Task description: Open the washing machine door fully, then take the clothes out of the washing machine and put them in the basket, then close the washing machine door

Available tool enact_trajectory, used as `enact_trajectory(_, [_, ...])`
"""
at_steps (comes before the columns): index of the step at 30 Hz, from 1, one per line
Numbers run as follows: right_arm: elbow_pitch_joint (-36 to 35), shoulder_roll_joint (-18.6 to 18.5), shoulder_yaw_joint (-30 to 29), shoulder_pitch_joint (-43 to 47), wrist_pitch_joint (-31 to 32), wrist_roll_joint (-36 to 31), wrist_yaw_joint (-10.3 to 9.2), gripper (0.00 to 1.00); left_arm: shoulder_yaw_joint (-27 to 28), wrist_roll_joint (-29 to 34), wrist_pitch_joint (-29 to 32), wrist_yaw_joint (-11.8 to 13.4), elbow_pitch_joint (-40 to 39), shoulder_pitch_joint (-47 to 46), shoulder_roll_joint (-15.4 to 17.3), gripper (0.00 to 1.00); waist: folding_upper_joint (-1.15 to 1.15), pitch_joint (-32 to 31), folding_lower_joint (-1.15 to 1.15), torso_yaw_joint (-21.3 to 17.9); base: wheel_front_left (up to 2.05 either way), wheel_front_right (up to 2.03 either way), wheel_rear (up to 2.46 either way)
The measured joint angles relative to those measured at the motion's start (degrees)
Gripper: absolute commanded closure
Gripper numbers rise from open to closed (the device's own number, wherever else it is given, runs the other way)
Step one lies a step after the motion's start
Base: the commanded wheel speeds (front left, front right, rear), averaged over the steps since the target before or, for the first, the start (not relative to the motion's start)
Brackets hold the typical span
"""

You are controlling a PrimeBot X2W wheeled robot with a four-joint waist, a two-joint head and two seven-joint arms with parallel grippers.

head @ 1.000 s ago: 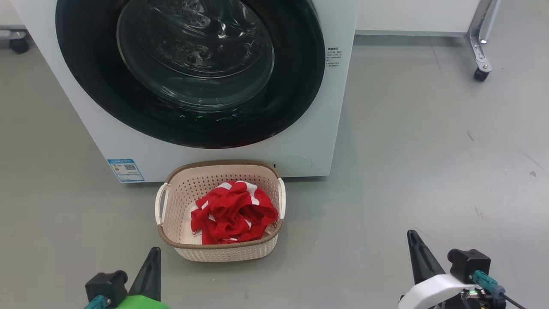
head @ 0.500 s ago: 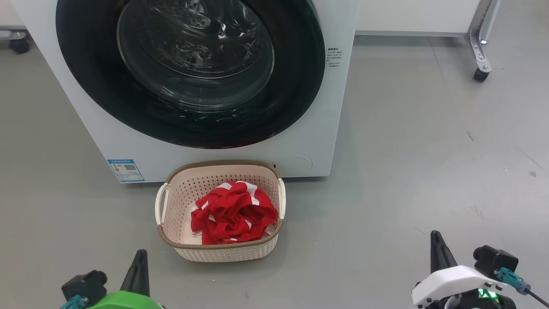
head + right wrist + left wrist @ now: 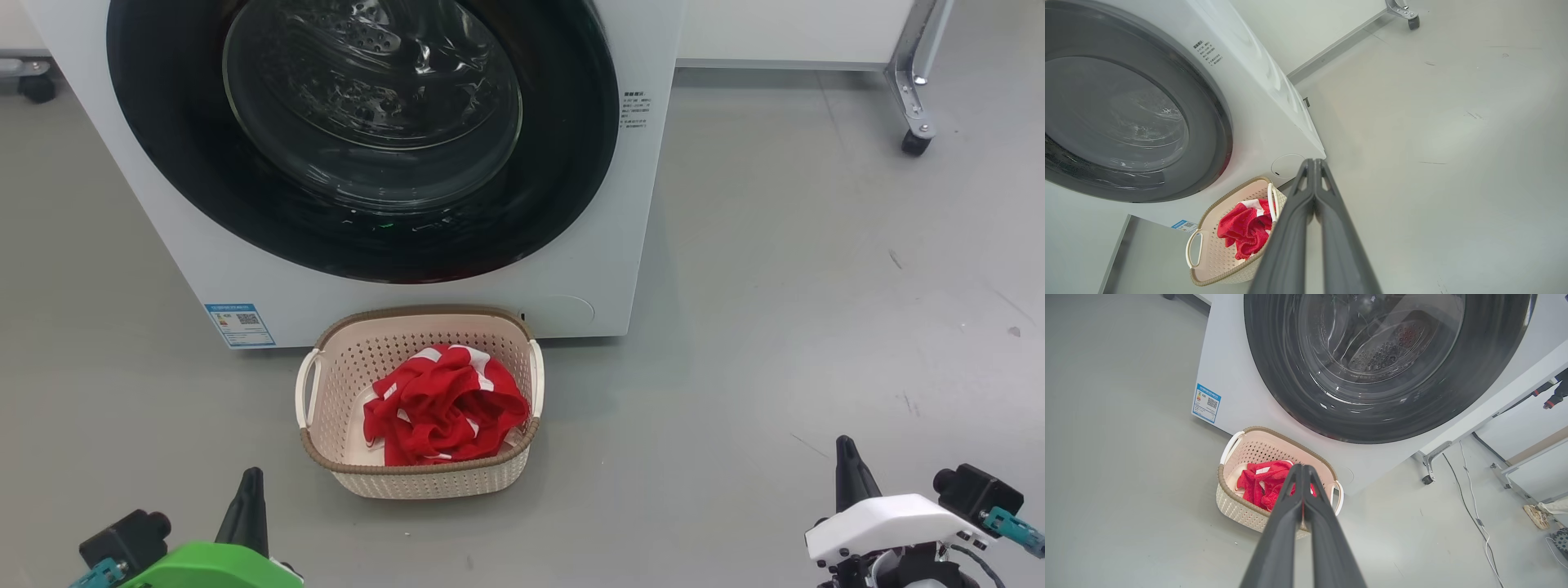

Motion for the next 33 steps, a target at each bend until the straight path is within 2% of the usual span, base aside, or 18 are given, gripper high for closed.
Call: enact_trajectory(33, [-1.4,-0.5,-5.2,-1.9,6.1,24.7,2.09,1.0,5.0,-23.0,5.3,-2.0,0.2,-2.3,-0.1,1.0,0.0,-0.1,0.0,0.0,0.0,0.0,0.0])
